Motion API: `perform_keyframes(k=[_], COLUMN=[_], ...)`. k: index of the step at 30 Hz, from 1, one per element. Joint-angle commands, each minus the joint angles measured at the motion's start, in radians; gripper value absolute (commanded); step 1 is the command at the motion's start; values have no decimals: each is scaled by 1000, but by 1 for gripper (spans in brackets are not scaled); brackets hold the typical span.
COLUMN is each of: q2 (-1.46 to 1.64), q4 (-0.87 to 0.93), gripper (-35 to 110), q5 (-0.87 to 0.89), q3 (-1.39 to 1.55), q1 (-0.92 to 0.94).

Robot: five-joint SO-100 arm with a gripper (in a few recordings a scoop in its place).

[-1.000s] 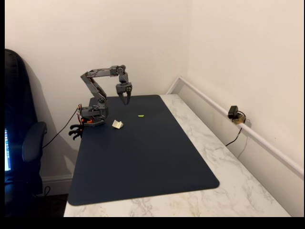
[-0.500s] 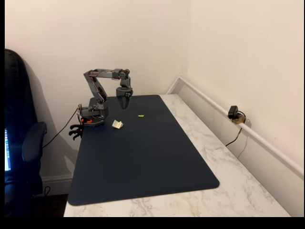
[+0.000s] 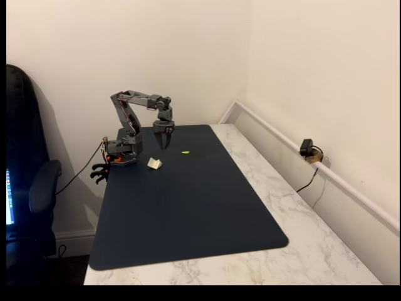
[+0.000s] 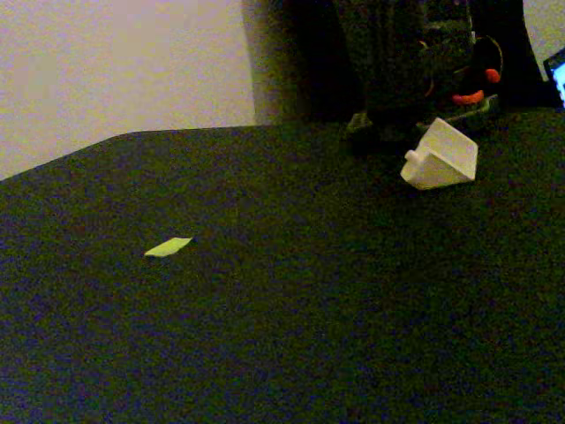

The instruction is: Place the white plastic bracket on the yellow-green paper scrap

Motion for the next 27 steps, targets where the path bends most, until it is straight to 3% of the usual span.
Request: perform_keyframes(k=[1, 7, 14, 19, 27], q2=[97, 110, 149, 158, 275], q4=[-74, -32, 78, 219, 201], gripper=[4, 4, 23, 26, 30], q5=[144, 330, 611, 868, 1100], q3=[58, 69, 25, -54, 103], q1=[-58, -124, -238, -313, -367])
